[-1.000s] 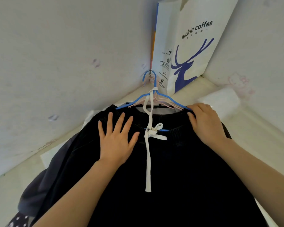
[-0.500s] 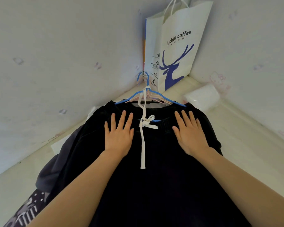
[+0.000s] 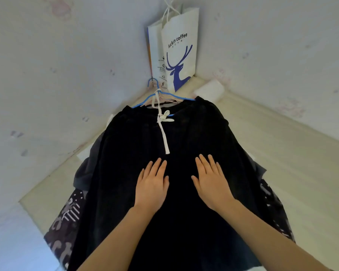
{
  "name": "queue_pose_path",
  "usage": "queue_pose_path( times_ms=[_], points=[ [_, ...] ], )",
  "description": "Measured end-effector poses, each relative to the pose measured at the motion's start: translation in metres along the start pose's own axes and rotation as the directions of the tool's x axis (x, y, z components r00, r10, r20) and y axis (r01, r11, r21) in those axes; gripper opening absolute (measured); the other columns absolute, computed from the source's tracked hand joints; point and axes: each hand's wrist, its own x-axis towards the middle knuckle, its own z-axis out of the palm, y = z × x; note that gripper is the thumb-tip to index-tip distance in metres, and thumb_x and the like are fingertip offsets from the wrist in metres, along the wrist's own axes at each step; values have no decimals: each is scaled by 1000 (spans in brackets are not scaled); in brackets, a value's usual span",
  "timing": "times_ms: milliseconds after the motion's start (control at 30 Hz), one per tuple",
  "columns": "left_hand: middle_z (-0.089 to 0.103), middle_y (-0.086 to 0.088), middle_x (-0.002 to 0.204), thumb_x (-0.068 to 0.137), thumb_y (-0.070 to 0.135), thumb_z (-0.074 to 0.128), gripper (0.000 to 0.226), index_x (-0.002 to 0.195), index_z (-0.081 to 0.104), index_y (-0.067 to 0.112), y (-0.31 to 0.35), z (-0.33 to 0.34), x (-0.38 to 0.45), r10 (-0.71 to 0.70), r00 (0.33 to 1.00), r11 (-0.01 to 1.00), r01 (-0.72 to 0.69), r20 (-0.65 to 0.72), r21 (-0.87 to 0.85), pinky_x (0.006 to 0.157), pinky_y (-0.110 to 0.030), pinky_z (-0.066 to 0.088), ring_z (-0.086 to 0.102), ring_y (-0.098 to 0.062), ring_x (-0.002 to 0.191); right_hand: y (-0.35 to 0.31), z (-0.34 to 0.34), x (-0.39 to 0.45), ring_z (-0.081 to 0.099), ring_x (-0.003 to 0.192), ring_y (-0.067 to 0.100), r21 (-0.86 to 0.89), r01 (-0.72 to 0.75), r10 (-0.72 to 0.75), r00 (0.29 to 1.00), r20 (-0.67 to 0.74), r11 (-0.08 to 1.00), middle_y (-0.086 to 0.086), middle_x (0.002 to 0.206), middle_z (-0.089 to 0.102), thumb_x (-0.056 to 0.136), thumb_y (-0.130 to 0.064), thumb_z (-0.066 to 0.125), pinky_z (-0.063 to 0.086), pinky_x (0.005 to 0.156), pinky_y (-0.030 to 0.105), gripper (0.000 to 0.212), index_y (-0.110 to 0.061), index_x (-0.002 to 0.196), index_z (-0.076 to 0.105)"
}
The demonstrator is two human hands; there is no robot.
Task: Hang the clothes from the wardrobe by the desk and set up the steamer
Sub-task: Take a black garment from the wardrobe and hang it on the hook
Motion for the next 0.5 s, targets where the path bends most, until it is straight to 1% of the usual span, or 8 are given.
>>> queue_pose_path(
  times_ms=[133, 267, 400, 500],
  points=[
    [46, 2, 147, 97, 35, 46, 47, 143, 43, 21, 17, -4, -55, 120, 991, 993, -120, -59, 3, 112, -37, 34, 37, -19, 140, -15, 11, -71, 14, 147, 29, 22, -36, 37, 997, -62, 999, 9, 156, 28, 100, -34, 39, 15, 118, 42, 57, -8, 149, 26],
    [59, 0, 134, 92, 30, 56, 43, 134, 56, 17, 33, -9, -101, 251, 961, 968, -251, -117, 12, 101, -37, 45, 52, -20, 127, -21, 15, -138, 18, 146, 29, 49, -108, 113, 987, -110, 993, 8, 152, 35, 98, -31, 42, 16, 119, 42, 56, -8, 148, 31],
    [66, 0, 120, 89, 25, 63, 42, 129, 59, 14, 58, -12, -144, 368, 920, 928, -372, -136, -8, 90, -36, 53, 58, -20, 114, -24, 16, -200, 26, 143, 27, 102, -198, 214, 960, -182, 975, 7, 147, 43, 97, -31, 45, 22, 118, 42, 52, -10, 144, 38],
    [68, 2, 111, 88, 25, 66, 40, 126, 62, 15, 82, -13, -173, 461, 879, 885, -465, -123, -11, 82, -35, 54, 61, -18, 107, -21, 18, -246, 38, 138, 28, 143, -296, 323, 918, -230, 944, 7, 138, 53, 93, -28, 54, 29, 114, 43, 49, -9, 137, 47]
  ],
)
